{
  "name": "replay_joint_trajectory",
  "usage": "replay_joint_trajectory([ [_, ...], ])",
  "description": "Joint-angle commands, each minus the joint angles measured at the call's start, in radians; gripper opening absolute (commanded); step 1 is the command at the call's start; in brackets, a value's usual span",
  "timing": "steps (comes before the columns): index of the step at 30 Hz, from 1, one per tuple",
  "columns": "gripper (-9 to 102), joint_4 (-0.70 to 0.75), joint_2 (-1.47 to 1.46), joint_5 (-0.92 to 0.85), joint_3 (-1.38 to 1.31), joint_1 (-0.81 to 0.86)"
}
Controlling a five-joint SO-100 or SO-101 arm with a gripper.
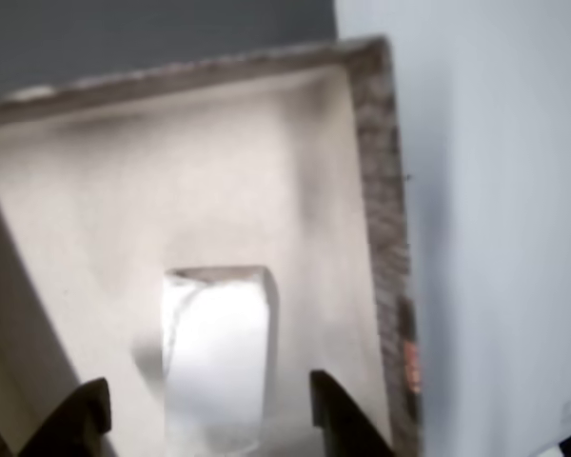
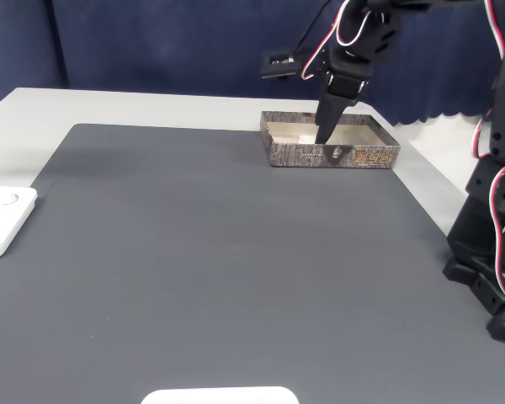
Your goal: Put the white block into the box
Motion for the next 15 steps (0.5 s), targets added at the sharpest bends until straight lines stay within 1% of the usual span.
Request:
replay_joint_trajectory([
  [1,30,0.023,0.127,-0.020,-0.072,-0.017],
  [7,28,0.080,0.173,-0.057,-0.066,-0.032],
  [11,27,0.087,0.215,-0.098,-0.046,-0.048],
  [15,23,0.126,0.267,-0.106,-0.038,-0.067],
])
